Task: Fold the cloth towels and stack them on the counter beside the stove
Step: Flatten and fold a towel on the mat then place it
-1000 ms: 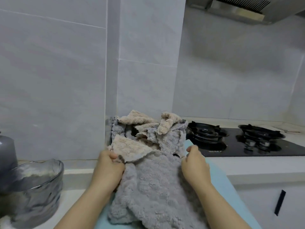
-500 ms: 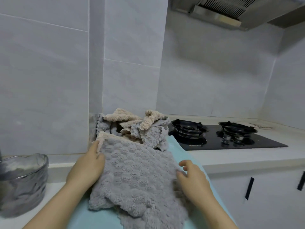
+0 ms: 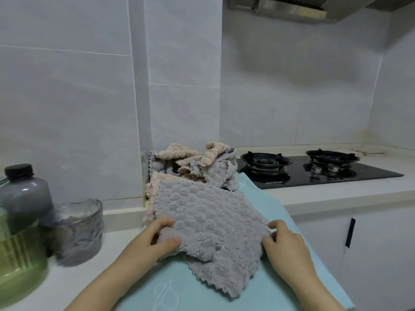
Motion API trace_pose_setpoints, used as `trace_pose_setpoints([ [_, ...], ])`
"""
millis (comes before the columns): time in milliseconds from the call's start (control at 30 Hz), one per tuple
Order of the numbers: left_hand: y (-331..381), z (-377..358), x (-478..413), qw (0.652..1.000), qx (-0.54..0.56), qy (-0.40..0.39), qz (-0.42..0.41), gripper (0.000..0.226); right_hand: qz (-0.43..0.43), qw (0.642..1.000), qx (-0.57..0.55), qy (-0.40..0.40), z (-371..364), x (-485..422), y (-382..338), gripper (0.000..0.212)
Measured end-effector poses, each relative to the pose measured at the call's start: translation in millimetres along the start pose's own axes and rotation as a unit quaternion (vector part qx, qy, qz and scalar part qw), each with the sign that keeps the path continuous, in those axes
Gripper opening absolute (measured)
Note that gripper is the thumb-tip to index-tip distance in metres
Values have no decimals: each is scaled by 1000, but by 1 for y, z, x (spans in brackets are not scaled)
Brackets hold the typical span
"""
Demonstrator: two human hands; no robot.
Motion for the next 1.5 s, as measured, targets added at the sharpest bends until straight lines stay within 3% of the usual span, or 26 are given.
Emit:
trace_pose_setpoints([
  [67,5,-7,1,999,-37,-25,-27,43,3,1000,-24,-8,0,0,-3,33],
  [133,8,-1,-2,996,-67,7,-54,38,23,999,-36,-33,-2,1,-9,34],
  [300,11,24,-5,989,75,115,-58,35,93,988,-29,-119,-17,4,-25,39],
  [400,24,32,-2,973,157,142,-94,42,82,979,-175,-58,-10,0,-18,34],
  [500,20,39,-2,962,202,152,-101,46,55,949,-309,33,8,-1,-5,32],
  [600,15,40,-4,972,151,155,-91,42,38,924,-378,55,11,0,-1,31],
  [667,11,35,-7,977,158,125,-72,41,47,931,-355,65,13,0,-2,29],
  [767,-1,28,-6,986,142,82,-8,27,41,971,-227,67,14,-1,-6,26],
  [867,-9,31,2,993,-22,118,11,22,33,992,-115,37,6,-1,-7,36],
  [967,4,24,19,983,-116,141,-14,24,15,982,-184,37,12,6,-7,34],
  [1033,3,18,28,989,-92,113,-18,29,13,972,-234,22,17,14,-7,34],
  [1133,-2,19,42,999,-8,50,-14,43,75,963,-250,-74,11,34,-18,41],
  [1233,-5,19,49,1000,8,-4,3,36,132,949,-247,-141,6,50,-29,47],
  [1300,-8,26,46,1000,15,3,25,20,106,935,-311,-133,12,50,-29,36],
  [1400,-13,37,45,998,23,31,49,13,21,913,-405,-53,25,40,-8,21],
  [1500,-8,38,53,995,-91,41,10,9,-1,931,-360,-54,22,40,1,17],
])
Point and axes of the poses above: each hand's wrist, its own x-axis away from the middle knuckle, its own z-axis out of the back of the hand, y = z × x, the point moved 10 cm from there along -x, towards the middle knuckle, and after that the axes turned 6 degrees about z, right-handed, at the moved point
